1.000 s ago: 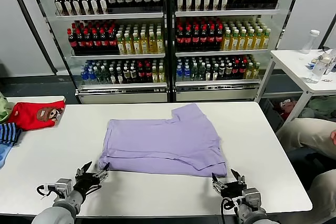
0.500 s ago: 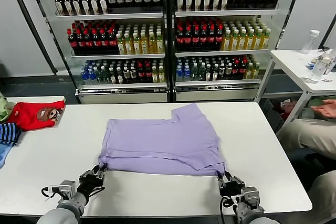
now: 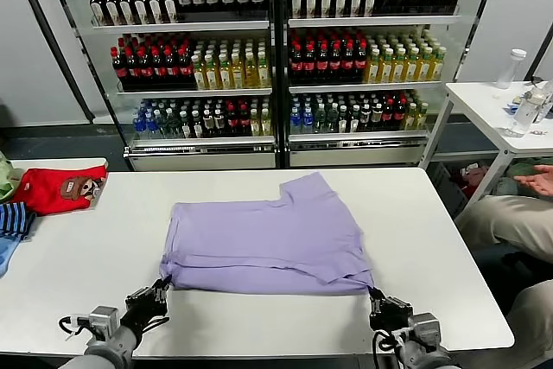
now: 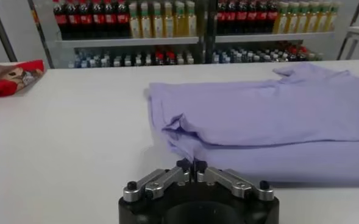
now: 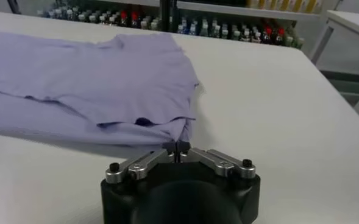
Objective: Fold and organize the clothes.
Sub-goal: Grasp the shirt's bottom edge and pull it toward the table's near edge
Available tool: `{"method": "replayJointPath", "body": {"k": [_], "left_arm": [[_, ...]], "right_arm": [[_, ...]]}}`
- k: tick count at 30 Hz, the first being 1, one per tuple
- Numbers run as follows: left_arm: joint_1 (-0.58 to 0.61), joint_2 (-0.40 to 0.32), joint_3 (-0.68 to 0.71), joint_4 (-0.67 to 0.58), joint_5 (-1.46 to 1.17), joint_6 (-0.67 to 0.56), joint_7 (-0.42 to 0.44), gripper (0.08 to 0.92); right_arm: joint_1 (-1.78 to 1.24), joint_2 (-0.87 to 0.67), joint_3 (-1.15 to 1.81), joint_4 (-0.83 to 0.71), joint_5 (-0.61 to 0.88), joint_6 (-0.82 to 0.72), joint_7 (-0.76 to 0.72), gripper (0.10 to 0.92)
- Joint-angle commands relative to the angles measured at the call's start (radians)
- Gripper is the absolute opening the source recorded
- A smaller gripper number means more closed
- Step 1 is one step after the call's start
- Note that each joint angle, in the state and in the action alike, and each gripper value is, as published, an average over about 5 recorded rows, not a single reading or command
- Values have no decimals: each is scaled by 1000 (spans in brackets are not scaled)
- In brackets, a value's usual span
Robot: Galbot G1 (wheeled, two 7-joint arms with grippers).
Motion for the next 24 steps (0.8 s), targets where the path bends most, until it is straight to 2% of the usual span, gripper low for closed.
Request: {"method": "replayJointPath", "body": {"k": [1,4,8,14,17,20,24], "left_arm": [[267,25,-107,-136,-13,-46,37,104],[287,26,-113,-110,16,-59,47,104],[246,20,-117,-82,34,-53,49,130],[216,22,-215,-153,8,-48,40,290],[161,29,-255,-178,-32,-45,30,376],[43,43,-228,-145,-60,-33,32,462],[-154,62,-108,-24,-61,8,35,575]], "right_arm": [[-224,-14,74,166,-47,-2,-12,115],[-241,-8,66,171,-73,-2,-13,115],[-227,5,35,172,-96,-2,-11,131],[-149,-24,99,220,-33,-2,-10,283],[-29,-39,114,202,25,-3,-4,369],[187,-38,59,90,72,-4,11,456],[510,-11,-97,-151,105,-5,40,568]]}}
